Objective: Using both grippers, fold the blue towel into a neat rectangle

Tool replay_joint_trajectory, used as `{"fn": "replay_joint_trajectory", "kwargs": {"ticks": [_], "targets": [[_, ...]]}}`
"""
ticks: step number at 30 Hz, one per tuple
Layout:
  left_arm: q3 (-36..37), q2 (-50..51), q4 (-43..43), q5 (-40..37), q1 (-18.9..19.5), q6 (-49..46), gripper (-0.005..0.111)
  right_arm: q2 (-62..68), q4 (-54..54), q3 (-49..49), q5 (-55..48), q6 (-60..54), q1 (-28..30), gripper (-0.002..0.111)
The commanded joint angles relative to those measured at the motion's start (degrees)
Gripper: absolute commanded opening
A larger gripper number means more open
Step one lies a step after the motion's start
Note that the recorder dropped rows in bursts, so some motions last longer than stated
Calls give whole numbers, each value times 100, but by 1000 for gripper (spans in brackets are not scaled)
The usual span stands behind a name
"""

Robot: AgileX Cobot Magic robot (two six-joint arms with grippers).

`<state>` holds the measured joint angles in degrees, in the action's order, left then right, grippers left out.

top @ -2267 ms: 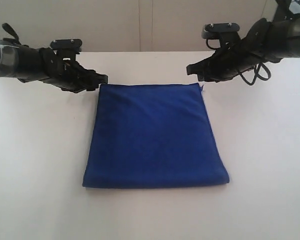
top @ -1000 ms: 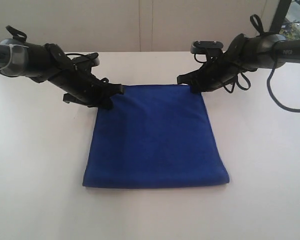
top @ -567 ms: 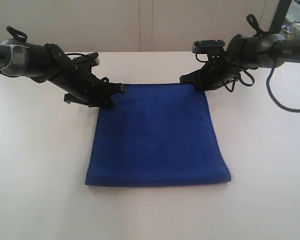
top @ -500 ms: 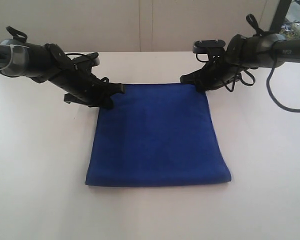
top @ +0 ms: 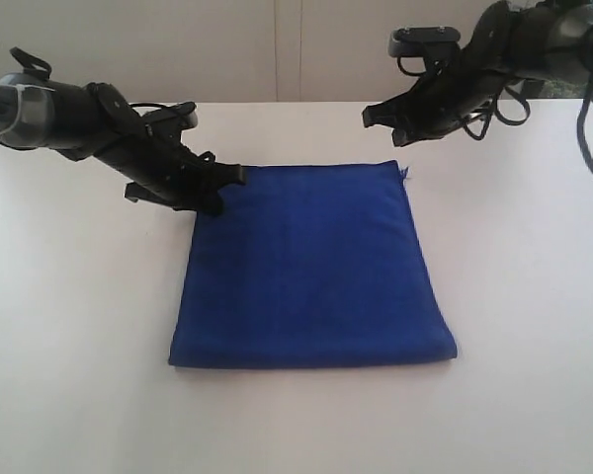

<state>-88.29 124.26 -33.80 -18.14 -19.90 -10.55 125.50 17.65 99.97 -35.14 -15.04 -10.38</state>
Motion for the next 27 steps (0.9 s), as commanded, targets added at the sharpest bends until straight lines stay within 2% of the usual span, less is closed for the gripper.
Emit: {"fn": "replay_joint_trajectory", "kwargs": {"ticks": [1,7,10,13,24,27], "targets": [[22,-458,212,-382,-19,-18,0,-282,-36,-8,-712,71,17,0],[22,-1078,785,-1506,4,-6,0,-729,-72,-34,-1933,347,17,0],[59,-1329,880,-2268,4,19,0,-1084,-62,-246,-2167,507,17,0],[229,-1582,893,-2683,-53,19,0,-1571,-62,-722,-2208,639,-4,0],[1281,-2256,966,-2670,-827,70,0,-2944,-39,-2734,-1895,657,-550,0],[1465,-2262,1249,-2646,-888,377,0,-3004,-39,-3124,-1784,701,-657,0]]}}
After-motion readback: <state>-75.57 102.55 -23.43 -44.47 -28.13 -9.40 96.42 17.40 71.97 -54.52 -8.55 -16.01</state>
